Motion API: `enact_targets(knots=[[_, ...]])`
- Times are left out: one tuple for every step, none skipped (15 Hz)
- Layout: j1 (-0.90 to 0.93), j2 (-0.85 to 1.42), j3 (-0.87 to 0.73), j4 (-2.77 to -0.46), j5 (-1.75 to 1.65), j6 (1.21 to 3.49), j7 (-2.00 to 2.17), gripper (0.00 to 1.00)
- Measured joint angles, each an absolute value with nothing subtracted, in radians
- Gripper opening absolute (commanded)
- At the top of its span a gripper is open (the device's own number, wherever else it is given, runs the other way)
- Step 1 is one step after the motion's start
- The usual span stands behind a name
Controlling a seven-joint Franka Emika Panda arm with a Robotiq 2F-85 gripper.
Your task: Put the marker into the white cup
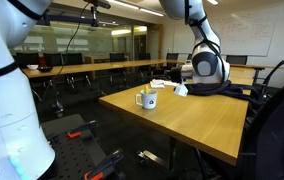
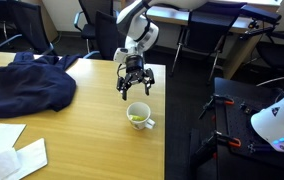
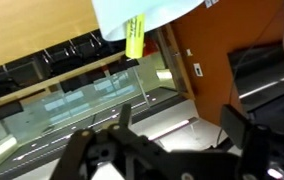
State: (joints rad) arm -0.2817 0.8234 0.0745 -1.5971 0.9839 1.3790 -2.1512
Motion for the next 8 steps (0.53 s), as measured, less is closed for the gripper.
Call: enact_targets(knots=[[-0.272, 0.79, 0.067, -1.626, 1.0, 1.407, -2.13, 1.0], [-0.258, 0.753, 0.057, -1.658, 1.01, 1.437, -2.11, 1.0], [-0.242, 0.715, 0.046, -1.69, 1.012, 1.469, -2.087, 1.0], [-0.224, 0.676, 0.034, -1.724, 1.012, 1.5, -2.06, 1.0], [-0.206, 0.638, 0.023, -1.757, 1.01, 1.531, -2.031, 1.0], [-0.188, 0.602, 0.013, -1.789, 1.008, 1.561, -2.005, 1.0], [-0.172, 0.569, 0.006, -1.82, 1.005, 1.585, -1.982, 1.0], [-0.159, 0.538, 0.0, -1.848, 1.002, 1.608, -1.956, 1.0]])
